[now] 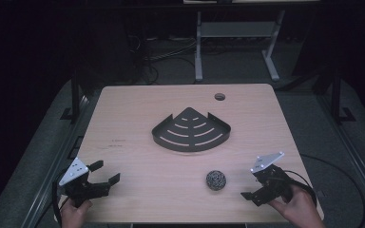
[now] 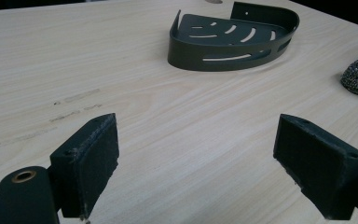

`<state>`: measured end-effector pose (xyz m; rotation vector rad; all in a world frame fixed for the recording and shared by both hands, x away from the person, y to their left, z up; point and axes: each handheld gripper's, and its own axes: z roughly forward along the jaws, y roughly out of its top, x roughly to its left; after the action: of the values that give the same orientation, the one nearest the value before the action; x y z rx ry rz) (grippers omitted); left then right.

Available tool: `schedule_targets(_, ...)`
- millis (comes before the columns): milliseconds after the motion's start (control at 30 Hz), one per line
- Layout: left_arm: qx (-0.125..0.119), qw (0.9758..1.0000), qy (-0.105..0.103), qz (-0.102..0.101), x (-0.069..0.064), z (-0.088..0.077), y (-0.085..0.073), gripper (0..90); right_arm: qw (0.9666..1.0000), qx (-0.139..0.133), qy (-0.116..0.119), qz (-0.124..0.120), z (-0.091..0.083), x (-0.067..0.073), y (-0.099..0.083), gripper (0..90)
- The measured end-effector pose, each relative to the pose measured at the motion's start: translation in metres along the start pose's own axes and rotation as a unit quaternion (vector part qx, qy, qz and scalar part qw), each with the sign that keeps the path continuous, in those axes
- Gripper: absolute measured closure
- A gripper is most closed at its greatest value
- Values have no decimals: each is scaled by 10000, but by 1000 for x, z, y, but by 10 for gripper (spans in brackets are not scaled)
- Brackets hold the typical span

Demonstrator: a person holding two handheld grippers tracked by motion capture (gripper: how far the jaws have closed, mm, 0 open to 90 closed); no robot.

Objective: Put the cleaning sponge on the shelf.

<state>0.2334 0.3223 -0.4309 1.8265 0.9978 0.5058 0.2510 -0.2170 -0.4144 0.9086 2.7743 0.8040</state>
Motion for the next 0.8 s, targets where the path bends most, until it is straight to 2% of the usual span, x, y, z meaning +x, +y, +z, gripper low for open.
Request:
schedule_targets(333, -10, 10000, -40, -21, 0, 0, 1, 133, 9997, 56, 100, -237, 11, 5, 24, 148)
schedule_targets(467, -13, 10000, 0, -5, 1, -1, 1, 133, 9992, 174, 141, -345, 17, 7, 33, 148)
schedule_targets(800, -34, 10000, 2, -5, 1, -1, 1, 133, 9985, 265, 270, -394, 26, 9, 47, 148)
